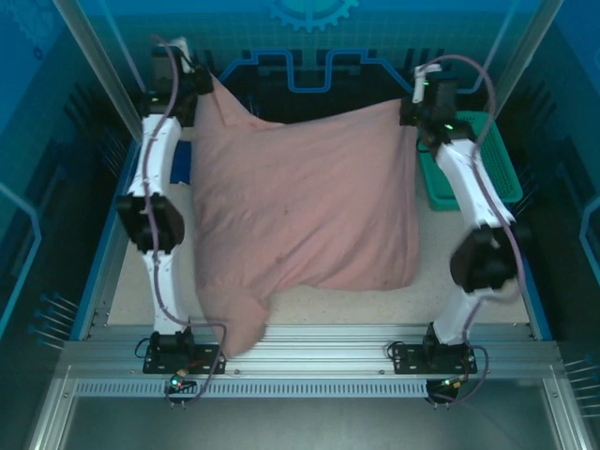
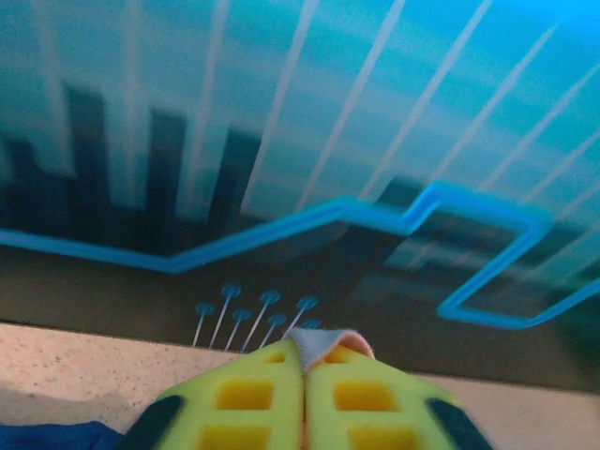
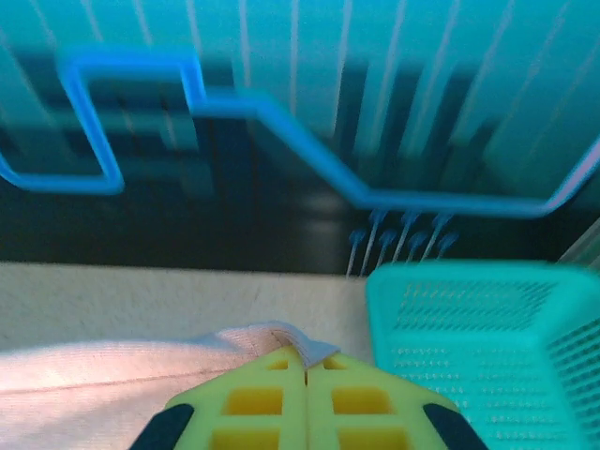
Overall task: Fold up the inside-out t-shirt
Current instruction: Flatten out the T-shirt at the center of the table, then move the T-shirt to the center of the table.
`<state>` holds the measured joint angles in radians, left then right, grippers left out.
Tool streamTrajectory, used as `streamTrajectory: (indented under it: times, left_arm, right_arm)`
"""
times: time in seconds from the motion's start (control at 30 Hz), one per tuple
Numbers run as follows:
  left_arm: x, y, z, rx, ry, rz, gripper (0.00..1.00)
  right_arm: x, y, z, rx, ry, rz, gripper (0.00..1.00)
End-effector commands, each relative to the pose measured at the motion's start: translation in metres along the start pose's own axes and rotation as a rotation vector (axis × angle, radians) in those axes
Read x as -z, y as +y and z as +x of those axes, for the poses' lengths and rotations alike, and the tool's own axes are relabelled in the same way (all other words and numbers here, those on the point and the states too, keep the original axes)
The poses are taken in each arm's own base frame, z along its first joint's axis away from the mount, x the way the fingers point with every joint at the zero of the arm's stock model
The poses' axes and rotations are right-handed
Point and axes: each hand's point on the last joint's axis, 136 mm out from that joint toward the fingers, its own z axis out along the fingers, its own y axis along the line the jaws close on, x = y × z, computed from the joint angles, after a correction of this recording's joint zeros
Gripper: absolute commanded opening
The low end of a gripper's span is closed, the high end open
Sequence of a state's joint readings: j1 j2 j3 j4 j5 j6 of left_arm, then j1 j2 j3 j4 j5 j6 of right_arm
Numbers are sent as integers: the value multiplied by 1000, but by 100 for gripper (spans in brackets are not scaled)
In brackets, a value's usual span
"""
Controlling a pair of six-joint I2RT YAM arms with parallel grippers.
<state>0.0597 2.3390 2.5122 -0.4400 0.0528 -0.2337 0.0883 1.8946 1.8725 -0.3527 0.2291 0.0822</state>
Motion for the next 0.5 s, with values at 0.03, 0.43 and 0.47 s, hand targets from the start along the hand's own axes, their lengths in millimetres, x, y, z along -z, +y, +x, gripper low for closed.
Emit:
streamTrajectory:
  times: [0.03,0.43,0.47]
  left_arm:
    - [-41,-16,7,16,-50,59,41]
    - [77,-17,86,271,111,52,75]
    - [91,-18,103,296,127,61,75]
  right_arm:
    - [-72,-9,9,-46,78,44,32]
    - [37,91,142,-112,455,-336,49]
    - [45,100,161,-132,489,-371,49]
